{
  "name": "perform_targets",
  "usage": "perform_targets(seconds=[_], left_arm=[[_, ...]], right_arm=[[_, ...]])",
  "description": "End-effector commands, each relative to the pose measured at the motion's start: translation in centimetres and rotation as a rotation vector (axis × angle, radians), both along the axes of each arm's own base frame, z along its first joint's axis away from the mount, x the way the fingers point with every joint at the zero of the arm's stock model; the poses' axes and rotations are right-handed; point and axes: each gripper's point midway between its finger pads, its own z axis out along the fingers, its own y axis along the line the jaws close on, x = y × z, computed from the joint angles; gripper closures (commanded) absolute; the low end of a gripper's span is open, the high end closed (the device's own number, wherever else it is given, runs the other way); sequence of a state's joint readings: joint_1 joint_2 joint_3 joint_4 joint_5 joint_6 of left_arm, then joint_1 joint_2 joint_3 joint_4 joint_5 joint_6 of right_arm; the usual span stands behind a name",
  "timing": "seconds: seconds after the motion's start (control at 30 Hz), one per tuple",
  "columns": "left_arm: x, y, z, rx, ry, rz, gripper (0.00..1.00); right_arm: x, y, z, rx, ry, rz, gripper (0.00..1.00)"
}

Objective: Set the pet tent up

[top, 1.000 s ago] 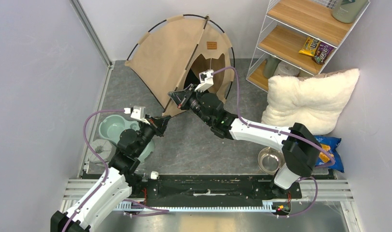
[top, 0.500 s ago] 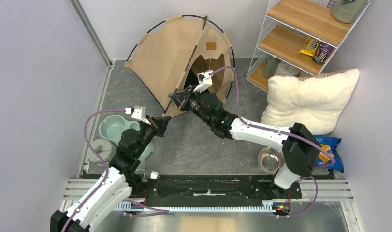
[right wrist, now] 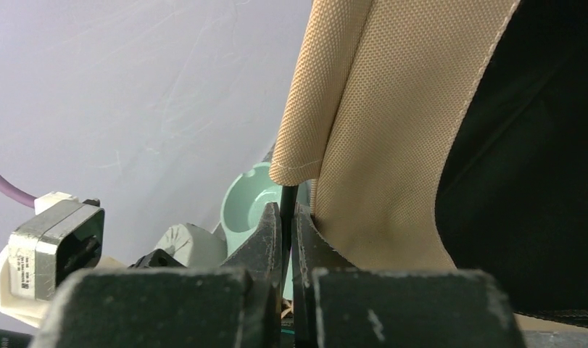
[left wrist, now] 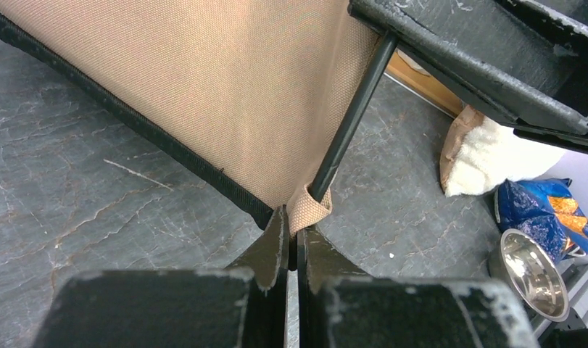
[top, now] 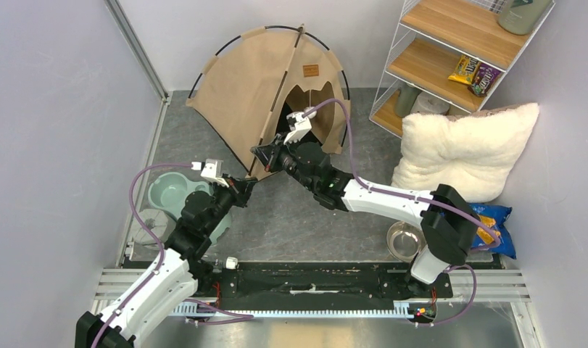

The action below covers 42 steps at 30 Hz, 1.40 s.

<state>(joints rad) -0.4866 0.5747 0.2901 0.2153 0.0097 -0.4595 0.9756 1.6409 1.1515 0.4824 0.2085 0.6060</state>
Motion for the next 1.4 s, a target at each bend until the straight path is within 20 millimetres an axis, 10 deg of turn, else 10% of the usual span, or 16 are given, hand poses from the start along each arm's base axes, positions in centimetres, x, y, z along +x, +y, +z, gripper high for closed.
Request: perform_targets(seconds=[0.0,0.4,0.67,1.07,1.37], left_arm=[[-0.2,-1.0,3.9,-0.044,-0.087,-0.050,0.98],[-0.4,-1.2,4.1,-0.057,-0.079,-0.061,0.97],[-1.2,-0.6,5.1,-0.081,-0.086,-0.049,0.80],[-1.5,1.5,5.7,-0.106,-0.089,0.052,0.66],[-1.0,3.9,7.2,-0.084,-0.059,0.188,0.62]], right_arm=[[2.2,-1.0,-1.1,-0.123,-0.067,-0.123,1.00],[-1.1,1.2,-0.5,-0.130,-0.163,0.018,1.00],[0.0,0.9,-5.5,-0.245,-0.131,-0.043,1.00],[-0.9,1.4,-7.3,-0.264,-0.076,0.000,1.00],[-2.7,0.5,-8.9,-0.296,0.054,0.042,0.53]])
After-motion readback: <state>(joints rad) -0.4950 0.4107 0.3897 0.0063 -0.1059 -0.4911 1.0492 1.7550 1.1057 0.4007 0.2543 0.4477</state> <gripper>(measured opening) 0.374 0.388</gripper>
